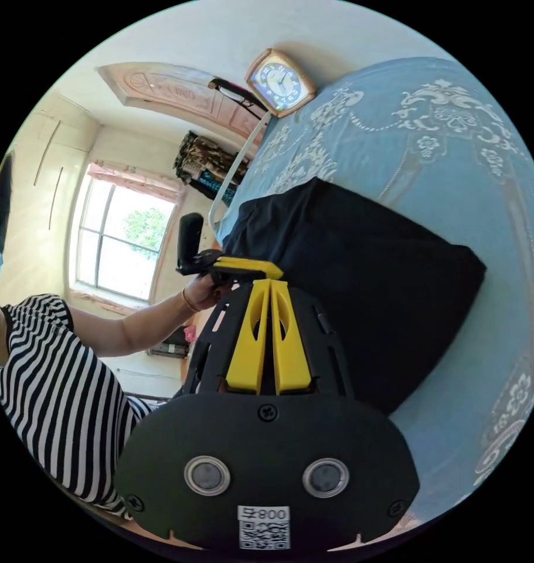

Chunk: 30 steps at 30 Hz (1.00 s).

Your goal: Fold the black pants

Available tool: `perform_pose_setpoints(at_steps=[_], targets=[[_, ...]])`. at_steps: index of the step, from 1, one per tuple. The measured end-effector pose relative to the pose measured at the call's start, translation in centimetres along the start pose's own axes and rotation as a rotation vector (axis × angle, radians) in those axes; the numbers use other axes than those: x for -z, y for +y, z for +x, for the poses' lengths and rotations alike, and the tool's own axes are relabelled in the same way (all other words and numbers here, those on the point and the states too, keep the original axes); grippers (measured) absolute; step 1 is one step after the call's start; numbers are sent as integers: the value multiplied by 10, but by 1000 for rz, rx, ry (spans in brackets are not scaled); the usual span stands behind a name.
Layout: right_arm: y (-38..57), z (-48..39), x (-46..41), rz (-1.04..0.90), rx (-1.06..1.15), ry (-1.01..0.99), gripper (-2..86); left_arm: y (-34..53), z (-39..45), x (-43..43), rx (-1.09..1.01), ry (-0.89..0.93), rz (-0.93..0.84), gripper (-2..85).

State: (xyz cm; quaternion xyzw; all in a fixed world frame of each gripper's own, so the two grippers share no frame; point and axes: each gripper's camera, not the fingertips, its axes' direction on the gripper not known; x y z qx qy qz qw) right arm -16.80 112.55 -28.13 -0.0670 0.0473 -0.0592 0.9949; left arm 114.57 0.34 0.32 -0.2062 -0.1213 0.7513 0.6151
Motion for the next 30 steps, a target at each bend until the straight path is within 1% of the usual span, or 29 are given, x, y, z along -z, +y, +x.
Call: perform_pose_setpoints(at_steps=[1,3,6,9,13,15,17,22,26,28,30], targets=[[-1,4,3,11,-14,22,1,4,-1,3,10,9,12,4],[-5,22,13,44,-64,132,1,8,0,7,14,15,3,3],[-8,47,14,-7,-140,219,1,18,6,14,14,0,5,2],[-9,59,20,22,-176,127,1,29,12,19,31,-7,18,2],[-12,56,41,98,-142,166,0,43,23,26,43,-15,32,1],[-12,68,58,178,-184,164,0,49,28,28,47,-14,38,1],[-13,82,68,208,-231,161,0,55,35,30,57,-6,42,1],[-16,105,75,209,-289,104,0,65,54,34,49,-21,35,1],[-7,85,92,187,-196,49,0,73,80,43,56,-61,48,1],[1,71,93,120,-138,49,1,78,97,51,27,-69,95,1],[13,63,84,-22,-104,80,1,84,111,54,16,-50,119,2]])
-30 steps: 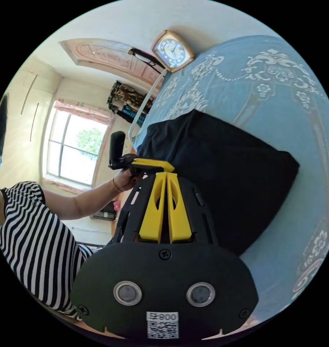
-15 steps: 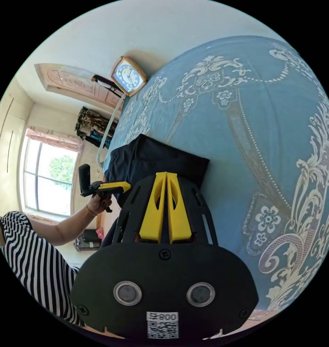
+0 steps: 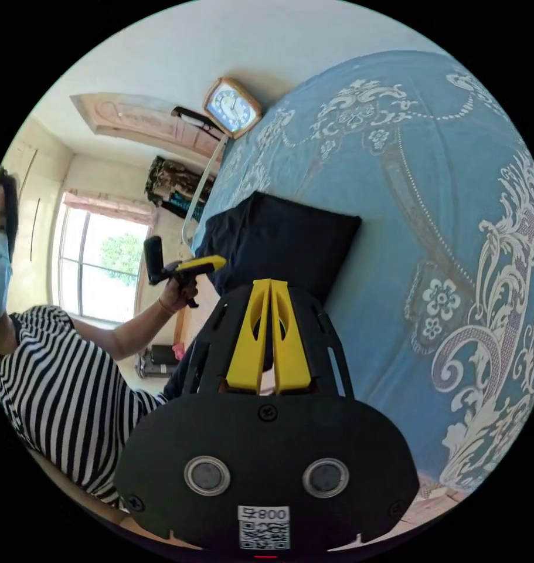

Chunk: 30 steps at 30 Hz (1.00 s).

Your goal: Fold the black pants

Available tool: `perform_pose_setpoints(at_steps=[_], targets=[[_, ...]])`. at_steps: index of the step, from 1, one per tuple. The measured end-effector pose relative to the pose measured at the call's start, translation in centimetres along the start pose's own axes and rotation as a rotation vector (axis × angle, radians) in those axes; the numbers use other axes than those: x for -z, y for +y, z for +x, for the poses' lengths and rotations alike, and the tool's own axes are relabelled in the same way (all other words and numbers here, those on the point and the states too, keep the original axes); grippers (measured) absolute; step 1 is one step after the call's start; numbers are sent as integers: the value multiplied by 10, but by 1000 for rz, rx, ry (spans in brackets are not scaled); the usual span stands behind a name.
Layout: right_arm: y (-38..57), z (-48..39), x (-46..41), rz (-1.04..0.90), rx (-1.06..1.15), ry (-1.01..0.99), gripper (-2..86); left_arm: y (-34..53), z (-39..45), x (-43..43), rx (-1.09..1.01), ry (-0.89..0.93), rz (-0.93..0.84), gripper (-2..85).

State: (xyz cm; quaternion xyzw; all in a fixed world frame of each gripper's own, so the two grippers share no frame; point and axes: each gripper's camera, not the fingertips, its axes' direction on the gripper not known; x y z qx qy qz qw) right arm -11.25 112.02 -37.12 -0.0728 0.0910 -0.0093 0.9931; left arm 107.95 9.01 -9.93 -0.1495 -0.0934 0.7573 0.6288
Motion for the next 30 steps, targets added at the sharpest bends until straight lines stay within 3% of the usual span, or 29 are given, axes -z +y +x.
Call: perform_pose_setpoints(at_steps=[2,7,13,18,25,30], targets=[[6,4,-12,-102,-7,56,2,7,13,-9,18,-10,-52,3],[7,18,1,-65,-53,14,7,19,35,-10,94,17,-43,7],[31,30,40,3,-143,32,56,27,117,-6,-38,45,10,46],[39,56,39,-11,-253,-141,69,22,196,-40,-209,12,-62,92],[32,65,49,12,-269,-317,40,17,296,-79,-464,-106,-171,129],[24,60,58,-11,-229,-337,39,25,337,-88,-456,-327,-138,74]])
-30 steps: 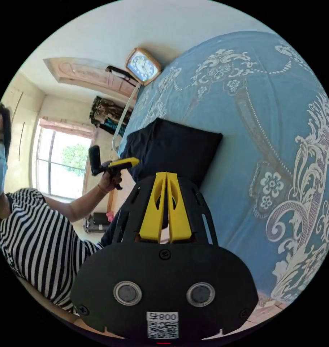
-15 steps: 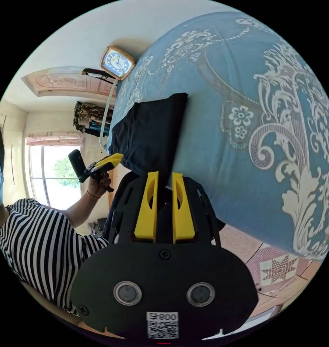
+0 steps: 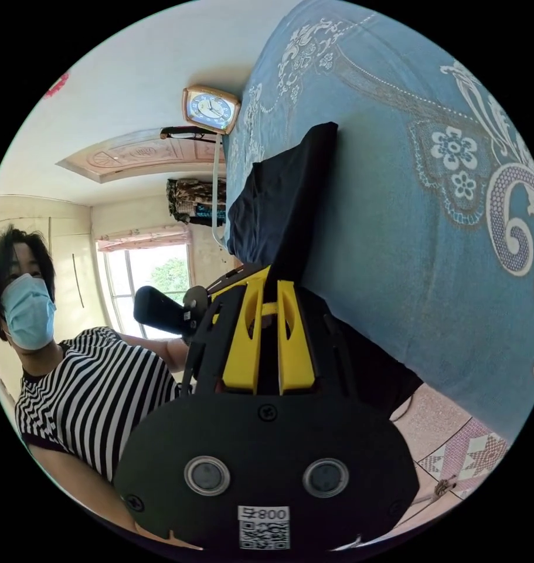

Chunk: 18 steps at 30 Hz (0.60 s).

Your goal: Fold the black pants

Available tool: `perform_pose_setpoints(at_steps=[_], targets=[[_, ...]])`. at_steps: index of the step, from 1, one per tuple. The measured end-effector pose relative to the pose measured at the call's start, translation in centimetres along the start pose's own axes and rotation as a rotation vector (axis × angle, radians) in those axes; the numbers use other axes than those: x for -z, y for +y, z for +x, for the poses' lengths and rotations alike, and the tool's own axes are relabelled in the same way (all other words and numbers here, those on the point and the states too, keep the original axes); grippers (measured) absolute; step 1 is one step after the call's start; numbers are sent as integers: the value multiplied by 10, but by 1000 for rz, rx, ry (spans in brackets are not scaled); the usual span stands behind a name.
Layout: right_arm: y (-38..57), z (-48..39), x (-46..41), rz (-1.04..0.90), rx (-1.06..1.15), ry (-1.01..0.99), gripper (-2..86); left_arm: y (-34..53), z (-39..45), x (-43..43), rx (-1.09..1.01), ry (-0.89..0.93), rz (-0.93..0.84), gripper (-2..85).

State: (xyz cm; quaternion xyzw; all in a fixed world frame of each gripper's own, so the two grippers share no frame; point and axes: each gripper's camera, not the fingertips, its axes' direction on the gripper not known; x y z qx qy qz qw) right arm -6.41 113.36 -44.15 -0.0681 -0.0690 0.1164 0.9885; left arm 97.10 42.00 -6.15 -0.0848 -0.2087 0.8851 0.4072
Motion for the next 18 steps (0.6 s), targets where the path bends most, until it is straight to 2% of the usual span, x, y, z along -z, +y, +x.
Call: perform_pose_setpoints(at_steps=[4,11,18], targets=[[-8,1,17,27,10,3,45,0,8,12,85,46,34,44],[-46,17,57,208,-43,52,83,-2,28,30,113,69,63,32],[-98,23,32,141,-75,60,71,-3,41,49,98,73,82,31]])
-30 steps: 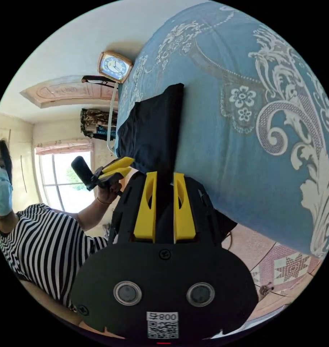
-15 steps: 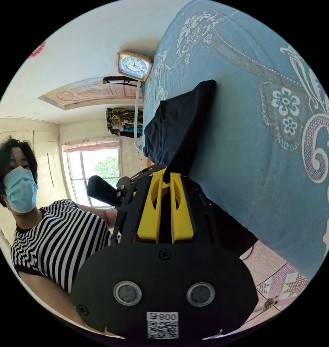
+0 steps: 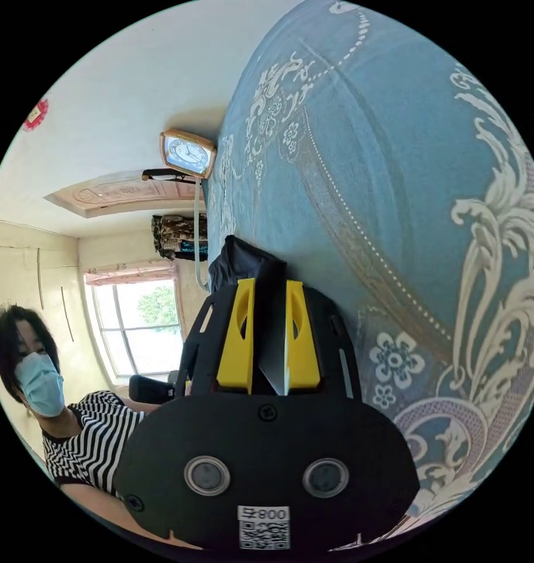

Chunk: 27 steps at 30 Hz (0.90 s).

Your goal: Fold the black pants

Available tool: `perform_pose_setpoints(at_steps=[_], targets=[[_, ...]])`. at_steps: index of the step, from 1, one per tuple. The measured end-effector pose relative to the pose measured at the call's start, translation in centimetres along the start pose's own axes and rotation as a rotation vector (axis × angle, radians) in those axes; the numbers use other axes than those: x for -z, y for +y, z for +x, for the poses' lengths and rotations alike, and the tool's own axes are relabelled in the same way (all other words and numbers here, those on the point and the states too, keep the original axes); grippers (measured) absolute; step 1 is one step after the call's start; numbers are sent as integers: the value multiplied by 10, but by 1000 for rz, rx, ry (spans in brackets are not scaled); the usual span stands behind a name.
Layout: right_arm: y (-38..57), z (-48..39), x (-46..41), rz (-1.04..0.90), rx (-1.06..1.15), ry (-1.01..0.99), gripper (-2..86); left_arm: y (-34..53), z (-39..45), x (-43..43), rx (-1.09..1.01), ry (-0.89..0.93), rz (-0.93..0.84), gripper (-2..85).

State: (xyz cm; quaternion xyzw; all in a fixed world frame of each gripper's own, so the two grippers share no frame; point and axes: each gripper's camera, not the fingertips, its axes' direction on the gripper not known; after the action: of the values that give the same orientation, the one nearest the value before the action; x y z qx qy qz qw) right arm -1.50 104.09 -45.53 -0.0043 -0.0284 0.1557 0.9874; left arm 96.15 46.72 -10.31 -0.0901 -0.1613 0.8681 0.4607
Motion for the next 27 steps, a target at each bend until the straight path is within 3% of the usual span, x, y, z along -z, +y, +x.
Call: perform_pose_setpoints(at_steps=[10,19,27], targets=[[15,-11,14,49,6,-58,30,-1,22,32,-79,64,44,26],[65,-27,65,201,-15,25,25,-2,39,60,-155,243,142,29],[63,-52,26,216,32,-64,25,45,-17,95,-20,277,201,25]])
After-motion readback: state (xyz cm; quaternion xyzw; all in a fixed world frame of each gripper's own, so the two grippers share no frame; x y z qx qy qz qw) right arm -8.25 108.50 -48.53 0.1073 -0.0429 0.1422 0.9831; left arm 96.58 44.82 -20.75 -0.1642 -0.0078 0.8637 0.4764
